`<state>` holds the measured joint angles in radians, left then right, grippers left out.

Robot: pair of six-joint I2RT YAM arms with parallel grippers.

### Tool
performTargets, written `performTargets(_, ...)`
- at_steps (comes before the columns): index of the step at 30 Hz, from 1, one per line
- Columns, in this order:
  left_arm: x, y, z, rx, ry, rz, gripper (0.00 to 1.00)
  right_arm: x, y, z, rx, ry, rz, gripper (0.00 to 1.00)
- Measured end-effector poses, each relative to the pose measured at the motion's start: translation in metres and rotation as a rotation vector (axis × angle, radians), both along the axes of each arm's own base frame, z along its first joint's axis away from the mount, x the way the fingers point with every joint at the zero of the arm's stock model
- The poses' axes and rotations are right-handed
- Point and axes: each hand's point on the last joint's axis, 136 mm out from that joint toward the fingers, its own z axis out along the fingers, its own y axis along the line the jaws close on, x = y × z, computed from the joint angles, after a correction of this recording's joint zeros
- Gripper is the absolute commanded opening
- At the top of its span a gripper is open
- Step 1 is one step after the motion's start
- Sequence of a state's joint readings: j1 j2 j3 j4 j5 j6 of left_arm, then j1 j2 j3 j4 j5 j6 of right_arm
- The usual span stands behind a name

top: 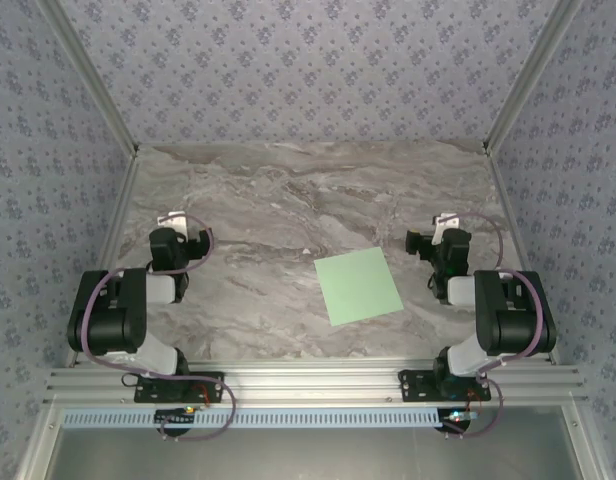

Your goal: Fold a paper plane with a square sheet of paper (fold left side to right side)

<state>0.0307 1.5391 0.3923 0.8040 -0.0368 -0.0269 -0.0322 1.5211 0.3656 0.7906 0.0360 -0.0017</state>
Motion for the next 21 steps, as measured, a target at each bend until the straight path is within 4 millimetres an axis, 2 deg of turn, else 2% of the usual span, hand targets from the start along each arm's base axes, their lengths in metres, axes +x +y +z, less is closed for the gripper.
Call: performTargets(21,-0.0002,-0.0001,-0.0006,-0.002,0.004,0.000,0.98,0.0001,0.0009,0.0000,0.005,0.000,0.007,1.00)
